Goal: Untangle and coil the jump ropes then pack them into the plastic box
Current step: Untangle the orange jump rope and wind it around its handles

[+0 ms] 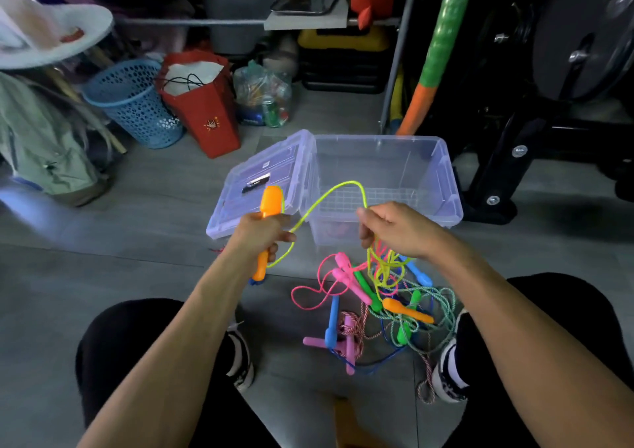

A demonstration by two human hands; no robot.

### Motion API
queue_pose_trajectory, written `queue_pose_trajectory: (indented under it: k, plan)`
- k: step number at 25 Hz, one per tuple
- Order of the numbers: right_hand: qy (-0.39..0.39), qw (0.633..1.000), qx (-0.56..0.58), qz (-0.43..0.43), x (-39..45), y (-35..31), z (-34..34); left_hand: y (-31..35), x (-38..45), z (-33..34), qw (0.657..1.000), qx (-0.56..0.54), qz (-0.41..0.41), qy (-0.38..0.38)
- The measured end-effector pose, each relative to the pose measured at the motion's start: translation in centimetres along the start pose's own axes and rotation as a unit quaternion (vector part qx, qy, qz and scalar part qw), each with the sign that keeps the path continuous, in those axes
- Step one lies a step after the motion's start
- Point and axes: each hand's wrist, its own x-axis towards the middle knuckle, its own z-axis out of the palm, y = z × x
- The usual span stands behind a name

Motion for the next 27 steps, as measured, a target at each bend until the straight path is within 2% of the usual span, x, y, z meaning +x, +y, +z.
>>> queue_pose_trajectory:
  k: [2, 4, 6, 7, 9, 11, 13, 16, 18, 20, 23, 25, 27]
  plan:
    - [-0.001, 0.999, -0.034, -0.003, -0.1, -0.3, -0.2, -0.1, -0.3, 0.5, 0.998, 0.024, 0.056, 0.033]
    - [-0.008, 0.997, -0.077, -0.025, -0.2, -0.7, -0.1, 0.1, -0.9, 0.9, 0.977, 0.074, 0.189, 0.072]
    - [-0.024, 0.994, -0.095, -0.052, -0.3, -1.3, 0.1, 0.4, -1.8, 1.6, 0.945, 0.125, 0.302, 0.016]
    - [-0.03, 0.994, -0.088, -0.06, -0.3, -1.6, 0.2, 0.3, -2.1, 2.1, 0.934, 0.146, 0.324, -0.027]
    - [-0.037, 0.996, -0.059, -0.06, -0.3, -1.8, 0.4, 0.1, -2.2, 3.1, 0.924, 0.193, 0.32, -0.077]
    - [-0.044, 0.997, -0.039, -0.044, -0.2, -1.5, 0.2, 0.0, -1.8, 3.4, 0.928, 0.19, 0.314, -0.063]
    - [-0.058, 0.997, -0.033, -0.042, -0.3, -1.5, 0.2, 0.3, -1.7, 3.2, 0.918, 0.17, 0.355, -0.048]
    - [-0.069, 0.996, -0.018, -0.053, -0.5, -1.8, 0.0, 0.9, -1.9, 3.0, 0.894, 0.192, 0.392, -0.103]
    - [-0.069, 0.996, -0.009, -0.051, -0.6, -1.9, -0.2, 1.1, -1.9, 3.1, 0.899, 0.201, 0.371, -0.12]
    - [-0.063, 0.997, -0.012, -0.045, -0.6, -2.0, -0.3, 1.0, -1.7, 3.2, 0.908, 0.208, 0.351, -0.097]
    - [-0.033, 0.997, -0.009, -0.065, -0.9, -1.8, -0.2, 1.4, -2.2, 3.5, 0.937, 0.137, 0.318, -0.053]
    - [-0.013, 0.998, -0.01, -0.067, -1.1, -0.8, -0.6, 2.3, -2.5, 2.5, 0.954, -0.009, 0.299, 0.007]
    - [-0.02, 0.998, -0.035, -0.037, -1.2, 0.9, -1.3, 3.4, -2.2, 0.2, 0.939, -0.174, 0.284, 0.085]
